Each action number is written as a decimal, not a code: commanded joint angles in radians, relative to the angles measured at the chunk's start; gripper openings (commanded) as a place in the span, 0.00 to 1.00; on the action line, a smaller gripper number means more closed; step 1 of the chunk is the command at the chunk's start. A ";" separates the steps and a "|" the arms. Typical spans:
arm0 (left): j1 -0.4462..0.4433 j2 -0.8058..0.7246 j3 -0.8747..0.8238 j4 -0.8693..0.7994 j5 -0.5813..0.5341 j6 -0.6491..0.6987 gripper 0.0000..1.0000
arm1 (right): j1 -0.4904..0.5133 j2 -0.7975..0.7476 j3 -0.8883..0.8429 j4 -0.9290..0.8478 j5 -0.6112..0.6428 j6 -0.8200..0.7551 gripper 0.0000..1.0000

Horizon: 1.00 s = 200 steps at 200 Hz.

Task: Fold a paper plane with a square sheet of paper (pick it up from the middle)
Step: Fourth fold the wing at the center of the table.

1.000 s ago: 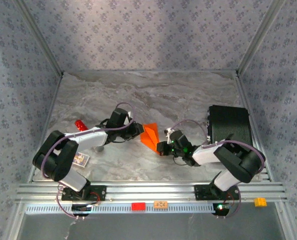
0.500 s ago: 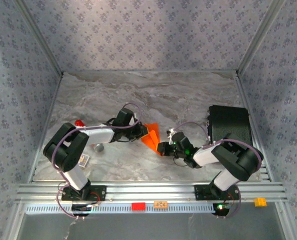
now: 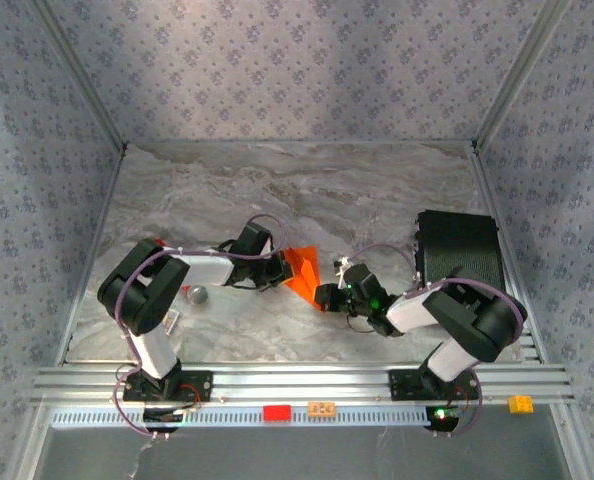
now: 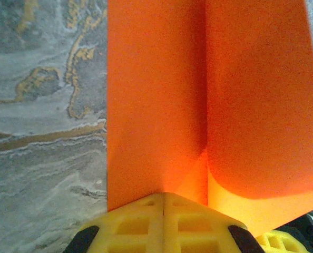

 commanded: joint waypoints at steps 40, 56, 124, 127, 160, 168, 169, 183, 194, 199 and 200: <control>-0.024 -0.042 -0.051 -0.057 -0.084 -0.048 0.02 | 0.007 -0.016 0.012 -0.067 0.001 0.013 0.04; -0.027 -0.057 -0.061 -0.058 -0.097 -0.057 0.02 | 0.011 -0.021 0.017 -0.074 0.003 0.012 0.05; -0.032 -0.089 -0.080 -0.048 -0.119 -0.063 0.02 | 0.018 -0.002 0.025 -0.081 0.003 0.034 0.05; -0.031 -0.091 -0.081 -0.050 -0.122 -0.063 0.02 | 0.019 0.000 0.025 -0.079 0.002 0.036 0.04; -0.031 -0.095 -0.082 -0.038 -0.120 -0.059 0.03 | 0.019 0.006 0.022 -0.069 -0.006 0.054 0.04; -0.031 -0.096 -0.080 -0.034 -0.119 -0.054 0.03 | 0.017 0.007 0.020 -0.068 -0.007 0.057 0.04; -0.032 -0.097 -0.080 -0.034 -0.119 -0.054 0.03 | 0.016 0.008 0.020 -0.068 -0.008 0.058 0.04; -0.031 -0.099 -0.077 -0.031 -0.120 -0.047 0.04 | 0.010 0.012 0.018 -0.061 -0.021 0.061 0.04; -0.031 -0.101 -0.069 -0.028 -0.110 -0.030 0.06 | 0.004 0.017 0.020 -0.063 -0.037 0.061 0.04; -0.031 -0.102 -0.065 -0.024 -0.108 -0.021 0.06 | 0.002 0.020 0.023 -0.065 -0.043 0.063 0.04; -0.031 -0.103 -0.065 -0.023 -0.108 -0.020 0.06 | 0.002 0.021 0.023 -0.065 -0.044 0.063 0.04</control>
